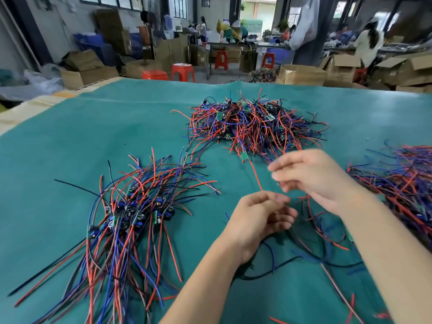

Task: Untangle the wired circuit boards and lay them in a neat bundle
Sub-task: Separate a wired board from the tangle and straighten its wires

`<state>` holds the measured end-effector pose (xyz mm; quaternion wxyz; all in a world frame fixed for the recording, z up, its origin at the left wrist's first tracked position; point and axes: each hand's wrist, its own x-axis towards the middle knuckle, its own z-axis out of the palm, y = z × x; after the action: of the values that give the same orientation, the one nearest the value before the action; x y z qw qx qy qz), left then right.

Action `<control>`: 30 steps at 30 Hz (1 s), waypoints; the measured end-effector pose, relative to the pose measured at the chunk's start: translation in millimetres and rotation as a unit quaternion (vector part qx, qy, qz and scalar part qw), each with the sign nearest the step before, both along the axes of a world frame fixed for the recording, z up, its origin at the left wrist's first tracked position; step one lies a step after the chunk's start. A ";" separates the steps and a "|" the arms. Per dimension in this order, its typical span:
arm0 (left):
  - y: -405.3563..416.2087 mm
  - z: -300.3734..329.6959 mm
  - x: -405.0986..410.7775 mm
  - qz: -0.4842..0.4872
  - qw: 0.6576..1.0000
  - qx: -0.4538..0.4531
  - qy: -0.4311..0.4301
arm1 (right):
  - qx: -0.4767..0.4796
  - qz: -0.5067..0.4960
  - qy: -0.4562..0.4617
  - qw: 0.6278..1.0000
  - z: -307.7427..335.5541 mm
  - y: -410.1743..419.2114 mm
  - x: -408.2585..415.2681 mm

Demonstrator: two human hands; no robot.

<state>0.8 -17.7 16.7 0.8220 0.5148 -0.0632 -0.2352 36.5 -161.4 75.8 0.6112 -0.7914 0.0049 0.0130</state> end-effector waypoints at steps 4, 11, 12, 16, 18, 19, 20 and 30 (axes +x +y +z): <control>-0.7 1.7 5.8 0.072 0.988 -0.097 0.097 | 0.098 0.065 0.037 0.992 -5.4 -33.8 -58.2; -0.1 -2.1 4.4 0.062 0.997 -0.015 0.031 | -0.013 0.285 0.107 0.952 -15.9 -15.8 -77.5; 0.6 -2.2 3.9 0.057 0.998 0.002 0.020 | -0.018 0.311 0.114 0.943 -16.8 -14.2 -78.1; 0.7 -0.8 0.9 0.028 0.999 0.019 0.000 | 0.022 0.328 0.105 0.939 -13.1 -17.1 -79.7; 0.7 -0.3 1.4 0.027 1.000 0.000 0.013 | 0.061 0.170 0.073 0.981 -16.0 -20.1 -72.2; 0.7 -0.7 1.9 0.027 0.999 -0.004 0.017 | 0.079 0.060 0.053 0.994 -19.8 -22.7 -66.9; 0.7 -1.1 2.0 0.024 1.000 -0.002 0.015 | 0.085 -0.036 0.028 0.995 -24.7 -25.4 -61.9; -0.6 -3.2 -2.8 -0.043 0.997 0.003 -0.067 | 0.140 0.007 0.023 0.990 -41.5 -21.1 -55.2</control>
<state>-2.0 -18.3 13.5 0.8035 0.5285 -0.1393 -0.2357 -18.6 -182.5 34.2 0.7156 -0.6975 0.0115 0.0356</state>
